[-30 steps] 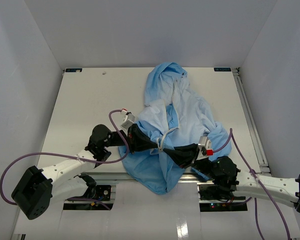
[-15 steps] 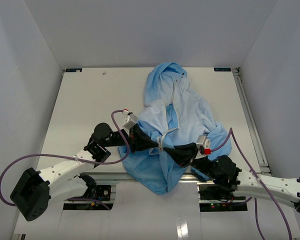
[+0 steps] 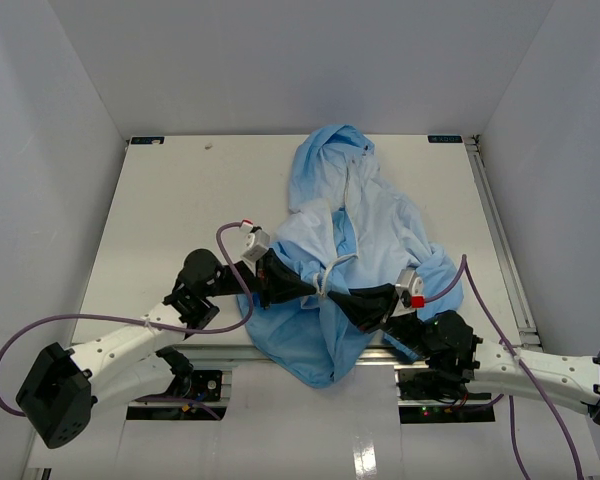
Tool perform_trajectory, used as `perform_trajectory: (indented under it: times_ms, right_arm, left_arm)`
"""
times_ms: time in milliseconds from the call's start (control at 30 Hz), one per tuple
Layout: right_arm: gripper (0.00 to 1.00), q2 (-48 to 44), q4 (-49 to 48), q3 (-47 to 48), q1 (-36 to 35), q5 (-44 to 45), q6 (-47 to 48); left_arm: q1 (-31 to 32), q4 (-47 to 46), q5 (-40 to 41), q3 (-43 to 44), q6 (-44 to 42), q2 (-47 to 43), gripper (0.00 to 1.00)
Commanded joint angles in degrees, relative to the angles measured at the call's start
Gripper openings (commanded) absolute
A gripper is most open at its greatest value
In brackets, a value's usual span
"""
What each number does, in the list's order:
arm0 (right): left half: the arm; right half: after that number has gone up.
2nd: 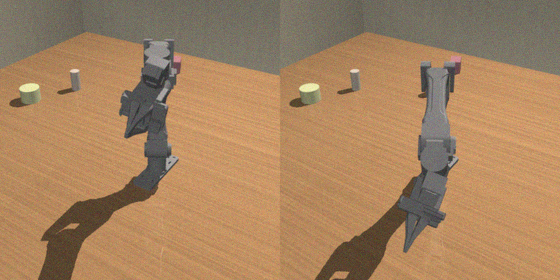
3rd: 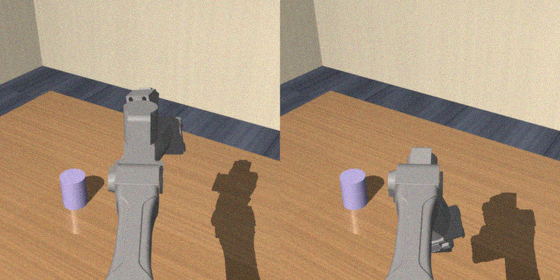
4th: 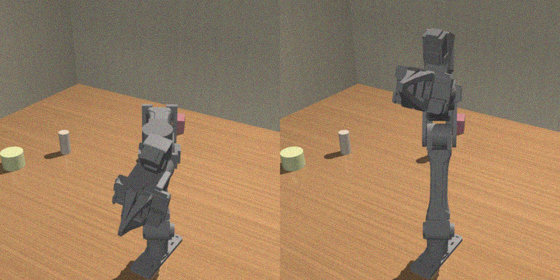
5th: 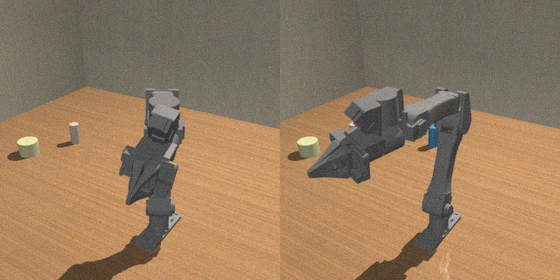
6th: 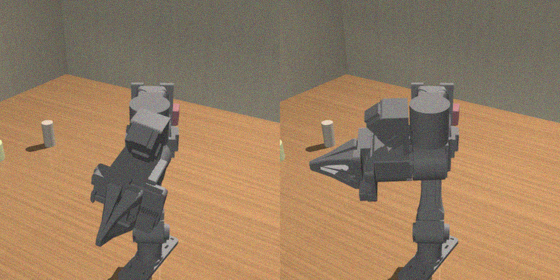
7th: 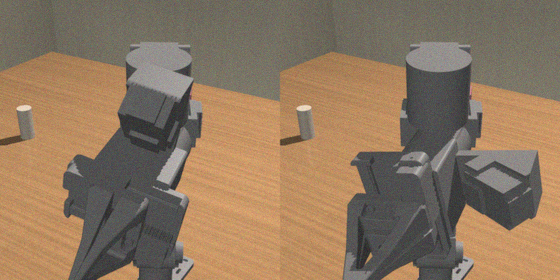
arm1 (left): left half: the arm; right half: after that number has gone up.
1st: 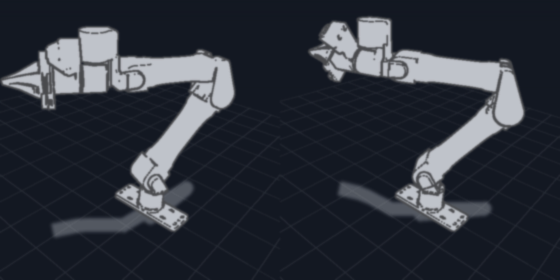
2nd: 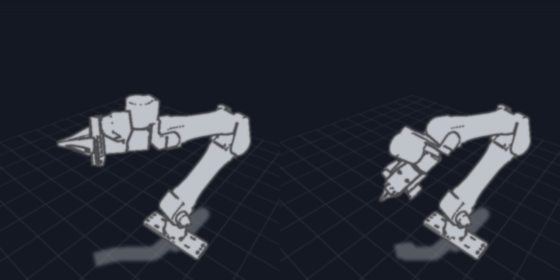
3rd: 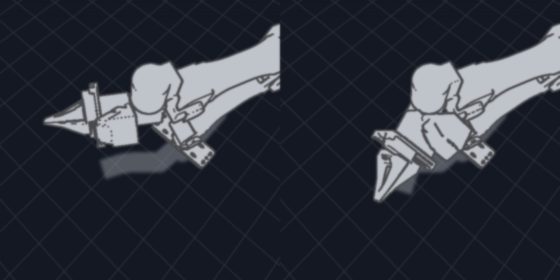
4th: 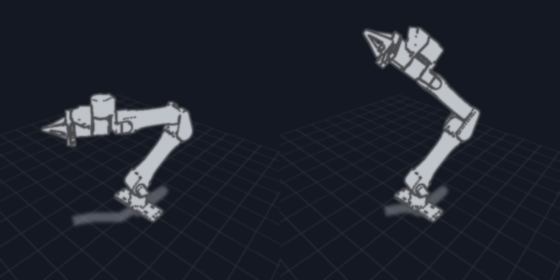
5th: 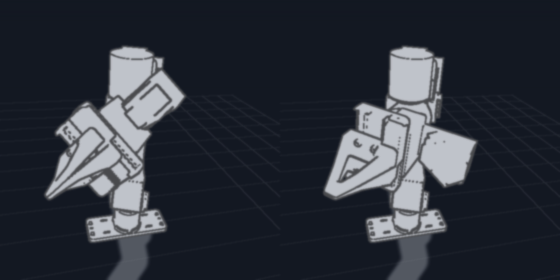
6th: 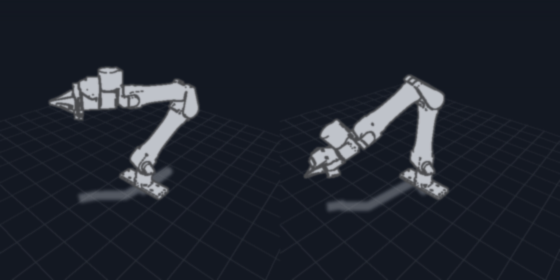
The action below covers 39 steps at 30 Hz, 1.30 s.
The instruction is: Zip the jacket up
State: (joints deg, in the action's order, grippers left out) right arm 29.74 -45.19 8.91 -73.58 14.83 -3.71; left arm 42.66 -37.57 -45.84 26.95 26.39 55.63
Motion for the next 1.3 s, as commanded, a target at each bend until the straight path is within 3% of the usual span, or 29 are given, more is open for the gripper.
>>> perform_trajectory:
  times_ms: [0,200,500,900,1133,1267]
  right_arm:
    - [0.08,0.2,-9.94,1.67,0.02,3.14,-0.57]
    - [0.08,1.55,-11.33,1.91,0.02,2.66,-1.04]
    - [0.08,1.44,-10.99,2.29,-0.05,2.47,-1.04]
    - [0.08,1.55,-10.71,2.61,0.02,2.31,-1.12]
    - [0.08,2.61,-11.37,2.96,-0.03,1.82,-1.47]
    - [0.08,3.37,-11.81,2.89,-0.07,1.54,-1.8]
  left_arm:
    - [0.37,-0.91,1.03,-1.08,-0.53,-2.37,0.0]
    - [0.41,-0.99,0.26,-0.9,-0.55,-2.33,0.05]
    - [0.41,-2.43,0.89,-2.04,-0.9,-3.34,0.24]
    - [0.41,-2.86,0.92,-1.46,-1.25,-2.11,0.39]
    - [0.58,-4.26,-0.27,-0.62,-0.73,0.06,0.3]
    - [0.65,-2.67,-0.48,0.77,-1.1,1.3,0.12]
